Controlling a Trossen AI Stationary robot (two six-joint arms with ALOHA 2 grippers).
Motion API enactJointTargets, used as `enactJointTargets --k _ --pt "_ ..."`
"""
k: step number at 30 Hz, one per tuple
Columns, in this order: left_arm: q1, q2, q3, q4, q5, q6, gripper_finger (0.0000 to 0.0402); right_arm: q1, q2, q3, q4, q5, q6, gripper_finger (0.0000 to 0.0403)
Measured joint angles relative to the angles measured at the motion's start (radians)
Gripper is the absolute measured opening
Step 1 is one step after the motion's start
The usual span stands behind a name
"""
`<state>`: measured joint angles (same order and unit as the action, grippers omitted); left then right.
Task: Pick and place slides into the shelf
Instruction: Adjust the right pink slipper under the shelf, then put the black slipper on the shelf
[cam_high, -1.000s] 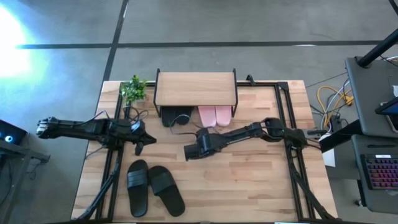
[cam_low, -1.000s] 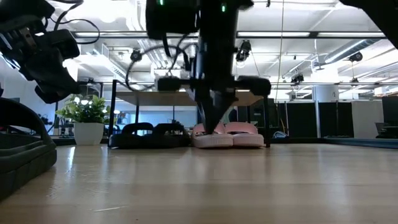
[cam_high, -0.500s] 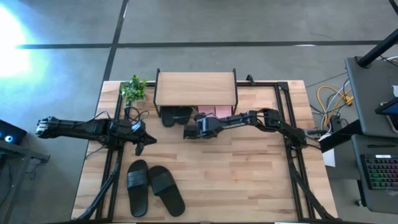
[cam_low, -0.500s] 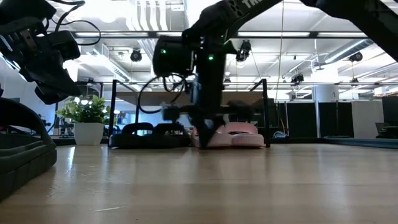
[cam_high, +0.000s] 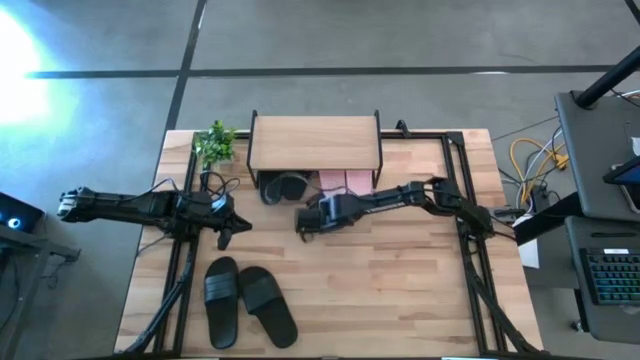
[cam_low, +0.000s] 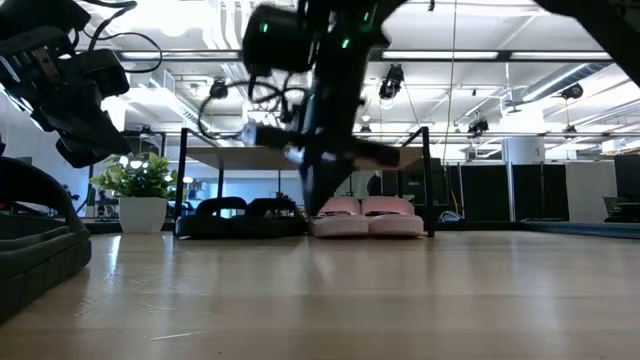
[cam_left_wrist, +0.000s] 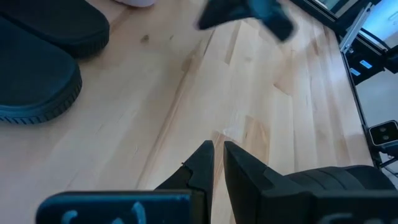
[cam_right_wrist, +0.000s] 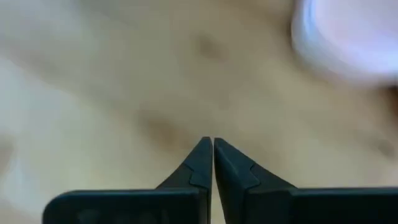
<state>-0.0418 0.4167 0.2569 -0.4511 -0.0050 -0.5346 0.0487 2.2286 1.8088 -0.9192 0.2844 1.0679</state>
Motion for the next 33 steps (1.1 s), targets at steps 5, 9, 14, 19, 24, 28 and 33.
enactJointTargets --k 5,9,14,19,24,28,33 --pt "0.0 -0.002 0.0 0.0 0.0 0.001 0.0022 0.056 -0.045 -0.038 -0.298 0.009 0.191 0.0008" --pt "0.0 -0.003 0.0 0.0 0.0 0.02 0.0022 0.061 -0.082 -0.144 -0.315 0.006 0.271 0.0008" --pt "0.0 -0.003 0.0 0.0 0.0 0.022 0.0022 0.012 -0.126 -0.312 -0.183 0.014 0.343 0.0008" --pt "0.0 -0.001 0.0 0.0 0.0 0.021 0.0022 -0.048 -0.145 -0.376 -0.096 0.075 0.308 0.0008" --pt "0.0 -0.001 0.0 0.0 0.005 0.017 0.0022 -0.079 -0.147 -0.355 -0.091 0.101 0.267 0.0008" --pt "0.0 0.001 0.0 0.0 0.013 0.016 0.0022 -0.033 -0.159 -0.302 -0.066 0.024 0.154 0.0008" --pt "0.0 0.002 0.0 0.002 0.013 0.016 0.0022 0.029 -0.197 -0.276 0.152 -0.257 -0.056 0.0008"
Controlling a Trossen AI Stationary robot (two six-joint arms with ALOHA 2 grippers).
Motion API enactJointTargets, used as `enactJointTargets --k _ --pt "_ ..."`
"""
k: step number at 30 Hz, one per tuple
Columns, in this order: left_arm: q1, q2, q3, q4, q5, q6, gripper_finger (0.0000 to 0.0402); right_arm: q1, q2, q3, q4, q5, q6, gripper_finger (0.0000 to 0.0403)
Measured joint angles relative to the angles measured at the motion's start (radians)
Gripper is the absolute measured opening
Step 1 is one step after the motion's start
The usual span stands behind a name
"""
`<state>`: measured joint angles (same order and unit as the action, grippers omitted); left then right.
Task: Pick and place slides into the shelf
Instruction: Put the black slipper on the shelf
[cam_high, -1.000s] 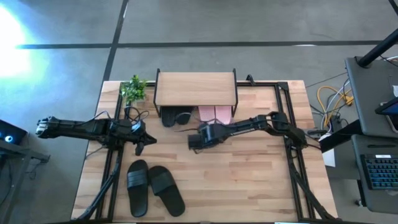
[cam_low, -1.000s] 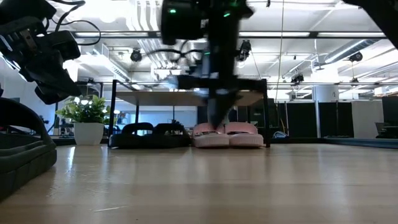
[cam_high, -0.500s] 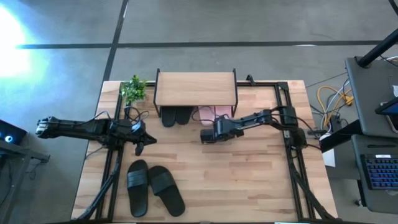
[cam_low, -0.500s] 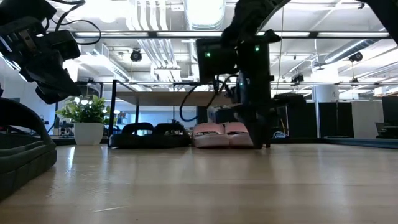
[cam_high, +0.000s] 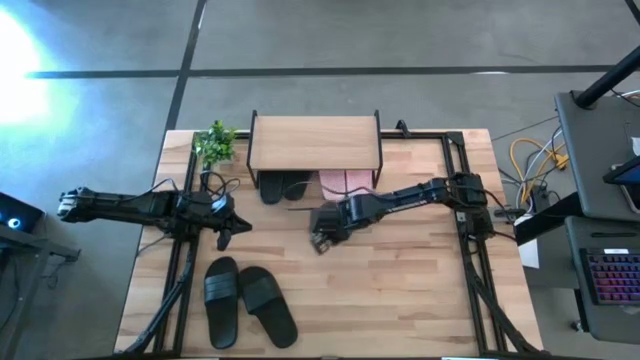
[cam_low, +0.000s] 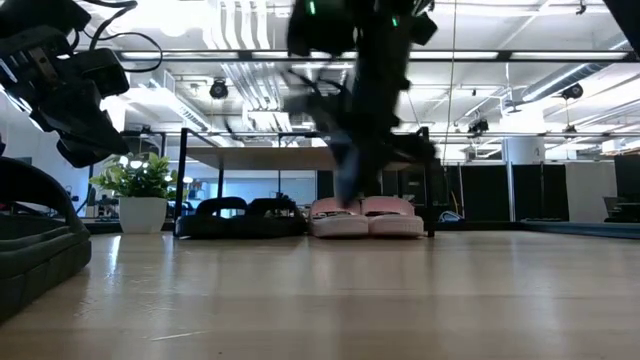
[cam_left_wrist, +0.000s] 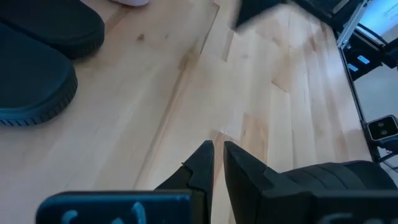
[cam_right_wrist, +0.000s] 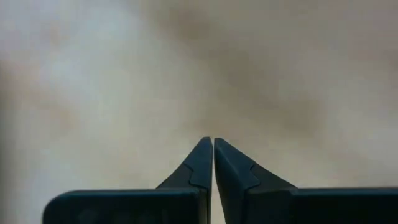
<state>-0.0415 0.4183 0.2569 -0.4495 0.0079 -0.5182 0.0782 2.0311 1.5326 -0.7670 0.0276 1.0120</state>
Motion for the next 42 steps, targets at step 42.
enactJointTargets --k 42 --pt "-0.144 -0.189 0.004 0.205 0.338 -0.344 0.0022 0.299 -0.07 0.439 0.025 0.336 -0.085 0.0009"
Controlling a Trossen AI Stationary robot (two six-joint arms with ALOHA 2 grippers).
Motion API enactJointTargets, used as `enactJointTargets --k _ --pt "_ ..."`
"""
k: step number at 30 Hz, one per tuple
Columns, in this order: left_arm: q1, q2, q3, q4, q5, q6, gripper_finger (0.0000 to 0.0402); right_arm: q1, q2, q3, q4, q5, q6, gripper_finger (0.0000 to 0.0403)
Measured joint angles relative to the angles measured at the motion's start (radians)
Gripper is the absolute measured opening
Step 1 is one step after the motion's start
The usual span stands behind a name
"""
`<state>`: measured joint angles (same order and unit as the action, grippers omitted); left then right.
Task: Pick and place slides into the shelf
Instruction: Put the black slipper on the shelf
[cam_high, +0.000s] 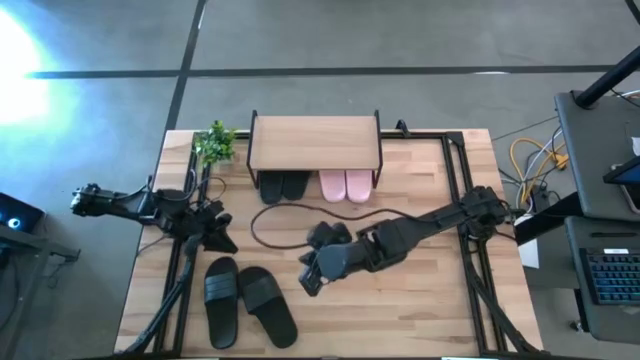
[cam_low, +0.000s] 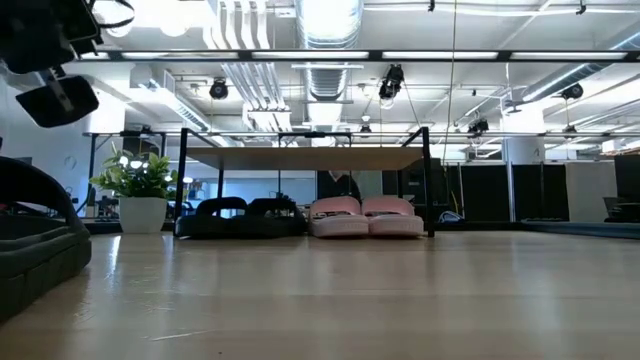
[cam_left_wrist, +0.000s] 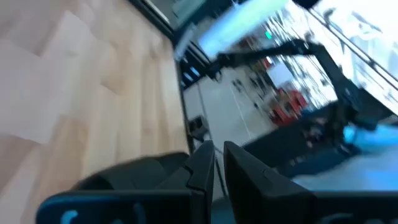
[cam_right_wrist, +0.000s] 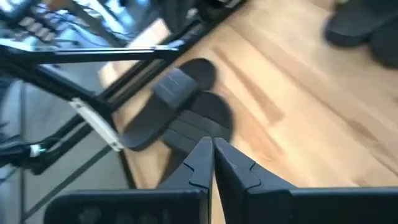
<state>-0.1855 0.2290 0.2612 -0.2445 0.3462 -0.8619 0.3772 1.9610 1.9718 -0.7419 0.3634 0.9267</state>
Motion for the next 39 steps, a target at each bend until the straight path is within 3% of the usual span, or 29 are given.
enactJointTargets --k 4,9,13,18,23,26,30,35,39 --pt "-0.016 0.047 0.021 -0.001 -0.094 -0.032 0.0022 -0.005 -0.002 -0.027 -0.061 -0.074 -0.018 0.0009" --pt "-0.015 0.156 0.039 -0.083 -0.105 -0.124 0.0021 -0.025 -0.001 -0.179 -0.013 -0.123 0.027 0.0009" --pt "-0.005 0.236 0.028 -0.178 -0.149 -0.149 0.0021 -0.066 -0.002 -0.322 0.169 -0.215 0.062 0.0009" --pt "0.001 0.276 0.035 -0.116 -0.156 -0.137 0.0021 -0.108 -0.024 -0.445 0.396 -0.363 0.029 0.0009" --pt "0.067 0.245 0.028 0.012 -0.049 -0.12 0.0021 -0.178 -0.028 -0.562 0.576 -0.558 -0.025 0.0009" --pt "0.15 0.243 0.017 0.014 0.114 -0.133 0.0021 -0.216 -0.03 -0.606 0.617 -0.618 -0.038 0.0009" --pt "0.251 0.33 0.005 0.016 0.295 -0.15 0.0021 -0.261 -0.031 -0.627 0.618 -0.692 -0.089 0.0009" --pt "0.271 0.429 0.005 0.018 0.548 -0.133 0.0021 -0.298 -0.047 -0.628 0.624 -0.754 -0.163 0.0009" --pt "0.256 0.477 0.004 0.0 0.57 -0.123 0.0023 -0.302 -0.059 -0.628 0.622 -0.769 -0.2 0.0009"
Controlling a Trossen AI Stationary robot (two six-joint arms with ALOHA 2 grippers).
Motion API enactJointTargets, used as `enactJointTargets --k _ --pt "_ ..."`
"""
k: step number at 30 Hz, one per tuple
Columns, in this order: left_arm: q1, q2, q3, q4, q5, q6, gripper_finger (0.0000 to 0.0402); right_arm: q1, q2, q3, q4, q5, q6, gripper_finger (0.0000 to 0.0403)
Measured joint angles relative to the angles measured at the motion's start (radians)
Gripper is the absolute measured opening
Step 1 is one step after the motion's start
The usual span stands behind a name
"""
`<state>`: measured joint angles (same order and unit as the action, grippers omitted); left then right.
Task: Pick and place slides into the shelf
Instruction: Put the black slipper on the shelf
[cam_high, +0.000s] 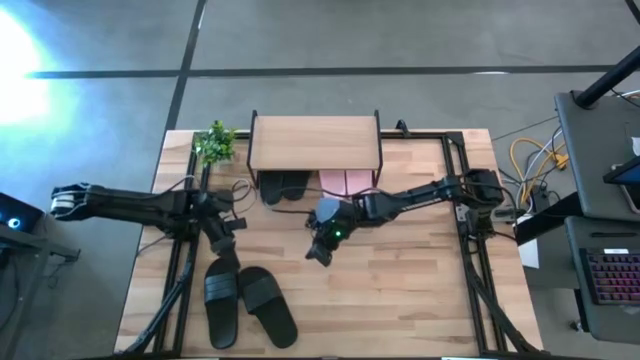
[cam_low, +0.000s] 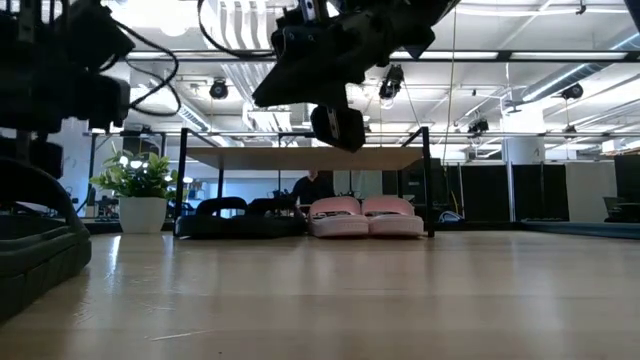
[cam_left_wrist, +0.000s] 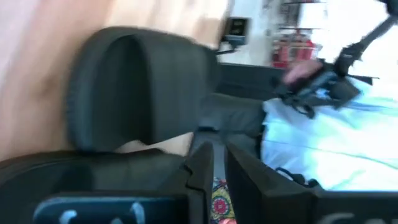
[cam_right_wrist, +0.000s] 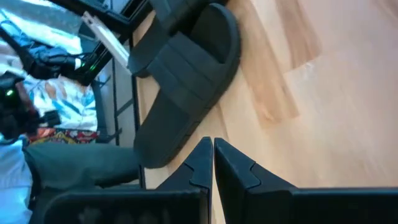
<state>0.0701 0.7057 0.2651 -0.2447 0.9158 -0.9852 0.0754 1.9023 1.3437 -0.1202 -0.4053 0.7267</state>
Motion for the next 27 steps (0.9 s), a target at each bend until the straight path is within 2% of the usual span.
enactJointTargets --k 5,12,15,21,24,27 --pt "-0.003 0.06 -0.003 -0.027 -0.03 0.031 0.0048 0.012 -0.003 -0.002 0.003 -0.013 -0.028 0.0009" --pt "-0.003 0.106 0.034 -0.025 -0.031 0.032 0.012 0.036 -0.003 -0.021 0.003 -0.015 -0.047 0.0009" --pt "-0.007 0.123 0.074 -0.028 -0.037 0.033 0.0139 0.038 -0.003 -0.031 0.003 -0.014 -0.051 0.0009" --pt "-0.021 0.162 0.205 -0.038 -0.205 0.061 0.0132 0.04 -0.003 -0.04 0.002 -0.014 -0.073 0.0009" --pt "-0.021 0.188 0.27 -0.166 -0.214 0.133 0.0129 0.04 -0.003 -0.04 0.0 -0.014 -0.082 0.0009" --pt "-0.021 0.215 0.339 -0.444 -0.216 0.274 0.0128 0.04 -0.003 -0.041 -0.003 -0.013 -0.083 0.0009"
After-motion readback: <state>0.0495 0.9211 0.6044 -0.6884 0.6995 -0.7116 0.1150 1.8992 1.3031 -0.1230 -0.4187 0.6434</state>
